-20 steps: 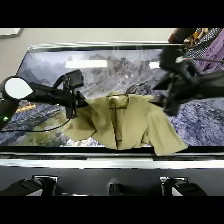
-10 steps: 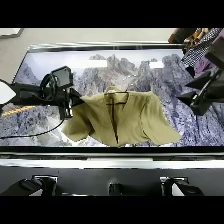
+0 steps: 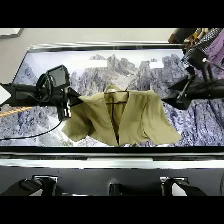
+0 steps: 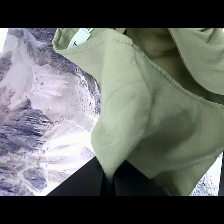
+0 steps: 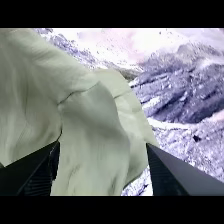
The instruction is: Fold the clothes and pants, and hang the long-sleeved shirts on hangers.
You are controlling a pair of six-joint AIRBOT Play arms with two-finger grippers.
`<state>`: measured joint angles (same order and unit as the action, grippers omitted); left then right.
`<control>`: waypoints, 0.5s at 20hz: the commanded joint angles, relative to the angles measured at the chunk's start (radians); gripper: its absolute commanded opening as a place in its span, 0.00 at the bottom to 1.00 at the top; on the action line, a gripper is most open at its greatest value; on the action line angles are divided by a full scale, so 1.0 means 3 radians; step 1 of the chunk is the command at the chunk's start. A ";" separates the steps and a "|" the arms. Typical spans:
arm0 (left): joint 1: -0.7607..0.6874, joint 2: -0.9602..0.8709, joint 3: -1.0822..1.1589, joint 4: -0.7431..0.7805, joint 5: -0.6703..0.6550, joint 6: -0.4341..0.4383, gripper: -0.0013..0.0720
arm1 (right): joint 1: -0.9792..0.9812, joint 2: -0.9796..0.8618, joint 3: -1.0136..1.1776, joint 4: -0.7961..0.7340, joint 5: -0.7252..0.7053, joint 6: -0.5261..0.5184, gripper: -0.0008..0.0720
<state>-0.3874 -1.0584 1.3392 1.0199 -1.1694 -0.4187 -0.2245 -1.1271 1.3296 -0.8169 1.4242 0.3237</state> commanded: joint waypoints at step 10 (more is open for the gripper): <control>-0.0003 0.0003 0.0001 -0.0003 -0.0001 -0.0001 0.04 | 0.0563 -0.0566 -0.0008 -0.0144 -0.0355 -0.0496 0.85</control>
<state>-0.3874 -1.0584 1.3392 1.0191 -1.1698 -0.4187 -0.1120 -1.2682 1.3273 -0.8093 1.3766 0.1848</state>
